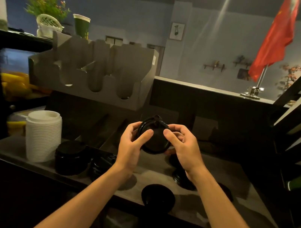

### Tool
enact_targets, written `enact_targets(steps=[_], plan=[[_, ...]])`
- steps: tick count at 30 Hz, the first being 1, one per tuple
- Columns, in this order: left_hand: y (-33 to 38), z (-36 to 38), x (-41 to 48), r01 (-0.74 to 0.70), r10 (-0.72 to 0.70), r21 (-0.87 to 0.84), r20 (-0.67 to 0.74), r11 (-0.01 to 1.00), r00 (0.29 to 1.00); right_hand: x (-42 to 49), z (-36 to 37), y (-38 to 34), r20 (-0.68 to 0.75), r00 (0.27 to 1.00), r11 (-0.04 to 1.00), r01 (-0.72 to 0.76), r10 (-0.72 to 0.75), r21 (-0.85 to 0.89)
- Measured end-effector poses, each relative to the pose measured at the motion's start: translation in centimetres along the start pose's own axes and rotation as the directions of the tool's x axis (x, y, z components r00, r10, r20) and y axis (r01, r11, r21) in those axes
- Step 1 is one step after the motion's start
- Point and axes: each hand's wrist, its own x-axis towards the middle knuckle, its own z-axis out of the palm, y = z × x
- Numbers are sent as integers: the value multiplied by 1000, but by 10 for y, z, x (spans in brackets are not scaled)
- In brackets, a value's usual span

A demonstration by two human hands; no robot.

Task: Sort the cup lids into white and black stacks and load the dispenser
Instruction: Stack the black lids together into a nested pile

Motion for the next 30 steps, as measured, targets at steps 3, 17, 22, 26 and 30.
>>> enact_targets(steps=[3,17,22,26,30], plan=[[9,-31,-9,-17,18,39,-27,999,999,-3,27,-8,92,996,999,-10,13,-39],[34,-156,-14,22,13,204,-168,979,986,10,148,-16,310,934,979,-139,180,-150],[21,-186,-14,-17,95,367,-194,930,976,17,175,-10,266,942,975,-171,205,-144],[14,-200,-20,-73,182,492,-176,867,967,22,190,-7,259,935,959,-188,241,-213],[9,-207,-21,-84,219,556,-181,827,959,27,202,-10,269,937,937,-130,223,-326]])
